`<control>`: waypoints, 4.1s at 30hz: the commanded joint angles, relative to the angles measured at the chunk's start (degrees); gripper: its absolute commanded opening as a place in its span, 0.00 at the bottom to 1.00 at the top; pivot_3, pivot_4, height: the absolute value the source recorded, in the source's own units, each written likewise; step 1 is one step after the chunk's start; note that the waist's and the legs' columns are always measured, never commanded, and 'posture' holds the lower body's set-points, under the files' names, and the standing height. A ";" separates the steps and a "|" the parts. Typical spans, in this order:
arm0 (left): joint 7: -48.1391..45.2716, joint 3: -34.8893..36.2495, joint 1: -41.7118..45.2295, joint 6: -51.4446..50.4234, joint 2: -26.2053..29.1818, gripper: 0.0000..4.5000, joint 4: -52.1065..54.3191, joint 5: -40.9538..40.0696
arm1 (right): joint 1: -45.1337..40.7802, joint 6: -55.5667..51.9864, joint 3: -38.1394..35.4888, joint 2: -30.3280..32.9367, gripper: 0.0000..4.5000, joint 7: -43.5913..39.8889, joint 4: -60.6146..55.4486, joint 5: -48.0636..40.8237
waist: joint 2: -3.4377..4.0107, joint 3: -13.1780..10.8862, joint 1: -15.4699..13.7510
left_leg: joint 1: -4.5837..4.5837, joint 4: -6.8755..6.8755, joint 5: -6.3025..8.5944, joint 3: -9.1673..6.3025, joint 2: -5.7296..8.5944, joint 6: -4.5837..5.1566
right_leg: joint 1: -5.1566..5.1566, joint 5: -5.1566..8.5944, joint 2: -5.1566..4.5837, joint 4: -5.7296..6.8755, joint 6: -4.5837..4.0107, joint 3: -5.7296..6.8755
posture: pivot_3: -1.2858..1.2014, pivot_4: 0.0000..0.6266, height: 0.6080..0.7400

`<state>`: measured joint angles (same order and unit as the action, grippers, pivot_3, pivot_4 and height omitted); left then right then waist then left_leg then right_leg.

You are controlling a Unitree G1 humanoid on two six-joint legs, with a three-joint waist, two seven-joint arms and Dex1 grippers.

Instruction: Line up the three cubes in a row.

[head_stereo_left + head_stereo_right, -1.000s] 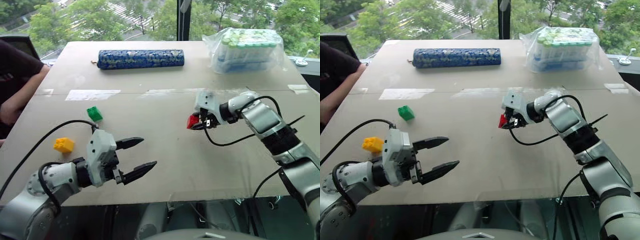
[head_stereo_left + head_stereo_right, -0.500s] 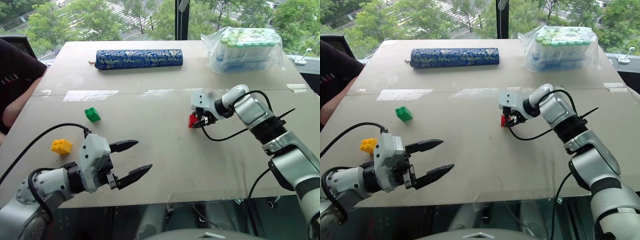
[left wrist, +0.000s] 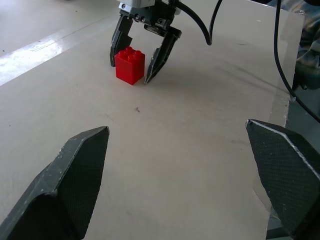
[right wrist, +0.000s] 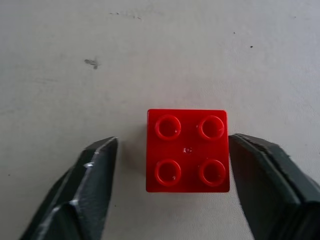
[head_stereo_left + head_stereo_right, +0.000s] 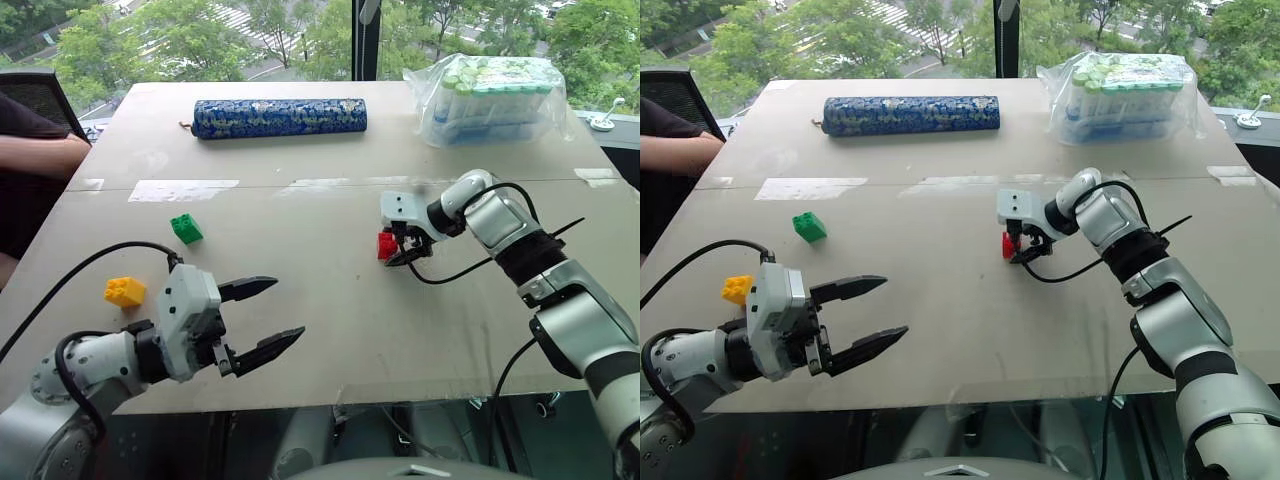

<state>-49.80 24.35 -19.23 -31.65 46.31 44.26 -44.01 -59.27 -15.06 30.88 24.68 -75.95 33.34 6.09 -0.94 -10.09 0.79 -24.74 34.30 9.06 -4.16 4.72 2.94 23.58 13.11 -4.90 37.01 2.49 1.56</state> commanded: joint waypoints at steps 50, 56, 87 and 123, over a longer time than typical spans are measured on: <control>9.45 -16.17 45.33 -2.59 -10.20 0.29 -41.85 16.47 | 42.28 -12.53 -35.33 12.34 1.00 25.18 -66.75 -39.28 | -0.48 0.10 -1.77 | -0.16 0.55 0.01 -0.22 0.06 -0.02 | -0.03 -0.01 -0.18 0.49 0.07 0.24 | 0.52 0.24 1.00; -27.05 -33.77 54.27 19.86 -3.12 0.29 -57.07 25.57 | 48.93 -15.39 -38.66 14.63 1.00 27.90 -69.33 -40.65 | -0.34 0.11 -1.76 | -0.20 0.49 0.03 -0.15 0.07 0.01 | -0.06 0.01 -0.26 0.23 0.02 0.21 | 0.52 0.24 1.00; -35.14 -36.57 83.26 49.43 -24.04 0.29 -111.21 44.59 | 67.82 -13.51 -48.09 17.94 1.00 31.88 -77.35 -41.16 | -0.41 0.07 -1.62 | -1.05 1.49 0.13 -0.40 0.07 0.71 | -0.04 -0.45 -0.17 -0.02 0.82 0.76 | 0.52 0.24 1.00; -7.87 1.68 45.77 -9.95 -5.55 0.98 -41.85 22.64 | 53.70 -13.94 -37.11 16.29 1.00 28.54 -72.66 -45.05 | -0.25 0.06 0.66 | -0.94 1.61 0.15 -0.52 0.00 0.71 | -0.02 -0.49 -0.18 0.01 0.84 0.64 | 0.52 0.24 1.00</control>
<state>-66.02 19.55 28.63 -36.31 40.44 -4.50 -20.95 -4.46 -29.75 -6.94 41.20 -46.20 -39.54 -38.20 -1.18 -10.03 1.46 -25.67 35.90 9.21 -4.66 4.72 3.65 23.56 12.62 -5.08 37.02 3.33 2.18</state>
